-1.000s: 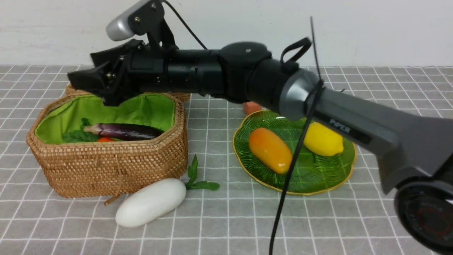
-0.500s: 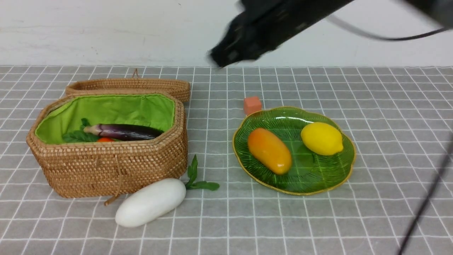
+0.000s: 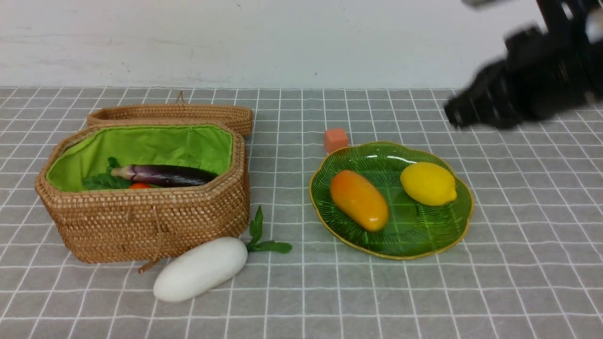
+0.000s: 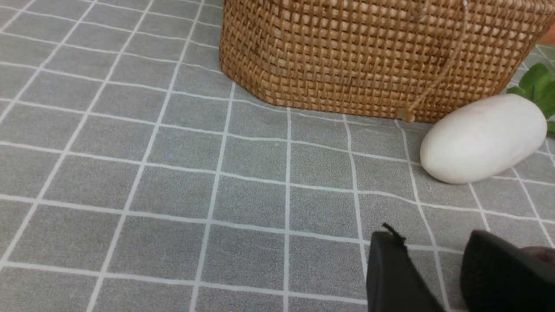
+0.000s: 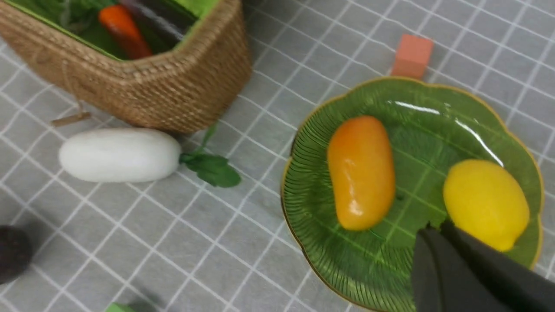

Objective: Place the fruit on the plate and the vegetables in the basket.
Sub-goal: Grab a mangosteen with your left arm and put it on the plate on the right

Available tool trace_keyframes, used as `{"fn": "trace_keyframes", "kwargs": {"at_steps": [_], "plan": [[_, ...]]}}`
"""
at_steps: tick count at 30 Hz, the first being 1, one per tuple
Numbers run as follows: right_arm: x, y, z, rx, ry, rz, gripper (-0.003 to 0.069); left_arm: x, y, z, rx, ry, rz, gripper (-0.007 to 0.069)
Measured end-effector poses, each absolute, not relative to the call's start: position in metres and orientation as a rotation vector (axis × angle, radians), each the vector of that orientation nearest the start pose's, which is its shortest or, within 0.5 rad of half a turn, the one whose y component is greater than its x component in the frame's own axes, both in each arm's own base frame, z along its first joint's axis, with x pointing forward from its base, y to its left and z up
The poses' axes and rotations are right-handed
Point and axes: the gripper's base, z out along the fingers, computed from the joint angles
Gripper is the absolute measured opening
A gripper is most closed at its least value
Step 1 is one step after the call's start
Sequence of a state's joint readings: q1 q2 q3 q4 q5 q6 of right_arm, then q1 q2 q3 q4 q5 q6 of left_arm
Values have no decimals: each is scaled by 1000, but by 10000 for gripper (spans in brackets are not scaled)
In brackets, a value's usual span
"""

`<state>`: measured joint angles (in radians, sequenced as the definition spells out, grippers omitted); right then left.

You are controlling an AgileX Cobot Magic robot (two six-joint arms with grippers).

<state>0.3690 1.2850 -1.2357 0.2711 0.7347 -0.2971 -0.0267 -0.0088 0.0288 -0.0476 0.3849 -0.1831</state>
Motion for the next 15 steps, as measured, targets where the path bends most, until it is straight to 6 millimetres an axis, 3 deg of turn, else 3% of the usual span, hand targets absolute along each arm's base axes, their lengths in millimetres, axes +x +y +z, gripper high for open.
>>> {"fn": "trace_keyframes", "kwargs": {"at_steps": [3, 7, 15], "plan": [[226, 101, 352, -536, 2098, 326, -6, 52, -3, 169, -177, 1884, -190, 239], [195, 84, 328, -466, 1999, 303, -1, 52, -3, 169, -177, 1884, -190, 239], [156, 67, 305, -413, 1934, 312, 3, 52, -3, 169, -177, 1884, -190, 239]]}}
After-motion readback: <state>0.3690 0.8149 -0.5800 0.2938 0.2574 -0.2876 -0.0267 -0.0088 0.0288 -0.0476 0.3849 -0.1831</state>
